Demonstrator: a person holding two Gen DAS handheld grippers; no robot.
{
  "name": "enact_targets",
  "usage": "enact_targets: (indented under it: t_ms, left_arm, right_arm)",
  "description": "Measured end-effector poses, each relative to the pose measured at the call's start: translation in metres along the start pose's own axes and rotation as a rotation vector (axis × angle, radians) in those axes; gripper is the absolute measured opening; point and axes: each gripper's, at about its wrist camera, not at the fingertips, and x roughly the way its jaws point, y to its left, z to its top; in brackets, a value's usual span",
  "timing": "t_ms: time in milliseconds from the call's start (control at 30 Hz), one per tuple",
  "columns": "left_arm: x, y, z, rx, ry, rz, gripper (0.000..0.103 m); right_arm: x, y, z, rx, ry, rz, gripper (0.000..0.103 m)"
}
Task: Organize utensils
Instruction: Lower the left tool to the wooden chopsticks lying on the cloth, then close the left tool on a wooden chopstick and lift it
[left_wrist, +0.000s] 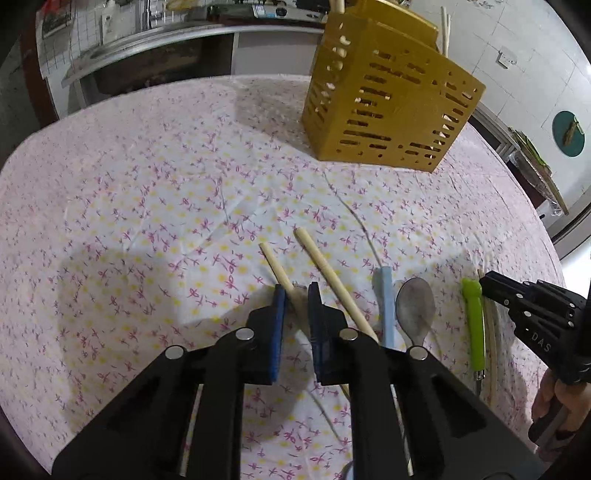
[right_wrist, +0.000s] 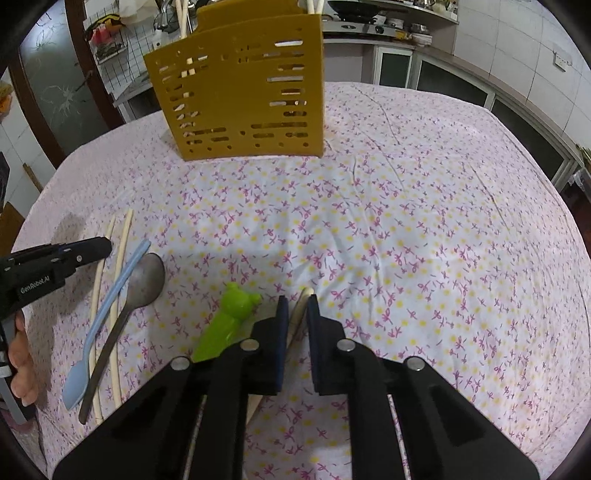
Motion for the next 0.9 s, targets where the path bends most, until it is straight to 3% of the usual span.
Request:
enact_targets:
  t_ms: [300, 600, 900]
  left_arm:
    - [0.007, -0.017, 0.002, 0.069, -0.003, 0.063, 0.013]
    - [-0.003, -0.008, 0.003, 0.030, -0.045, 0.014, 0.012]
    - [-0.048, -0.024, -0.001, 0.076, -0.204, 0.019, 0.010]
  right_arm:
    - [0.005, -0.002, 0.007, 0.042, 0.014, 0.007, 0.013]
    - [-0.005, -0.013, 0.001, 0.083, -0.068, 0.053, 0.011]
    - [-0.039, -0.034, 0.007, 0.138, -0.210, 0.116, 0.011]
